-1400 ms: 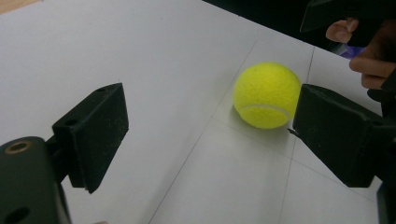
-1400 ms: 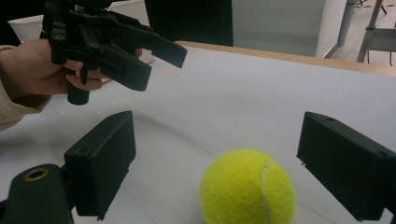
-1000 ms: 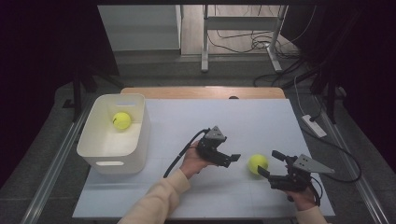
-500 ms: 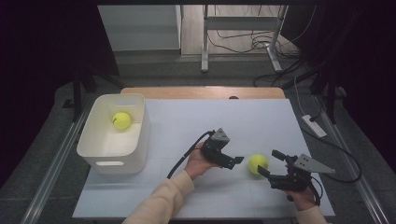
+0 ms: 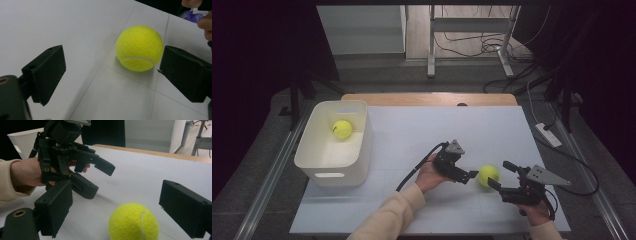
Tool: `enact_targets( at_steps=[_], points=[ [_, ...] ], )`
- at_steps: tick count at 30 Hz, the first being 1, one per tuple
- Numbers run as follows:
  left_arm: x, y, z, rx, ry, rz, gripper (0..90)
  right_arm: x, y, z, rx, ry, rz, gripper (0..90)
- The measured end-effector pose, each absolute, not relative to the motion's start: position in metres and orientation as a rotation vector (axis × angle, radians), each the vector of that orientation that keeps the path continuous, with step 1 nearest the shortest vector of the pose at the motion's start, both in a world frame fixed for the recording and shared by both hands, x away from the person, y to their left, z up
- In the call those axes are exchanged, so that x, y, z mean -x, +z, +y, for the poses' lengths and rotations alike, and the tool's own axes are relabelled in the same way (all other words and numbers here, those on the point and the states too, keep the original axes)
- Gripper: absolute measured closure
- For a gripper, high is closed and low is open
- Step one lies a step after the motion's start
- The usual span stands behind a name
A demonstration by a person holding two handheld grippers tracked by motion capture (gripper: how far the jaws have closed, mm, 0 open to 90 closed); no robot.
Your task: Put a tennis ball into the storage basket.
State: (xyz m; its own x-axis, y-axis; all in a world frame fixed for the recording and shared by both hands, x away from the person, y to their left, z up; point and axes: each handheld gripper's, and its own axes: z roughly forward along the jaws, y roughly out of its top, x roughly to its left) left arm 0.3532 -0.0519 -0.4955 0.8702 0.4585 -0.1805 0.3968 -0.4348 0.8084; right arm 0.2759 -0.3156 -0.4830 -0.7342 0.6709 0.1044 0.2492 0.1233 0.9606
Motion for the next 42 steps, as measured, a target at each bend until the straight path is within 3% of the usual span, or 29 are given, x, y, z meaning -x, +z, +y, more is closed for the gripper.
enact_targets(
  at_steps=[42],
  points=[
    [-0.345, -0.508, -0.089, -2.098, 0.055, 0.528, 7.0, -0.274, -0.479, -0.317, -0.880, 1.659, 2.045, 11.7]
  ],
)
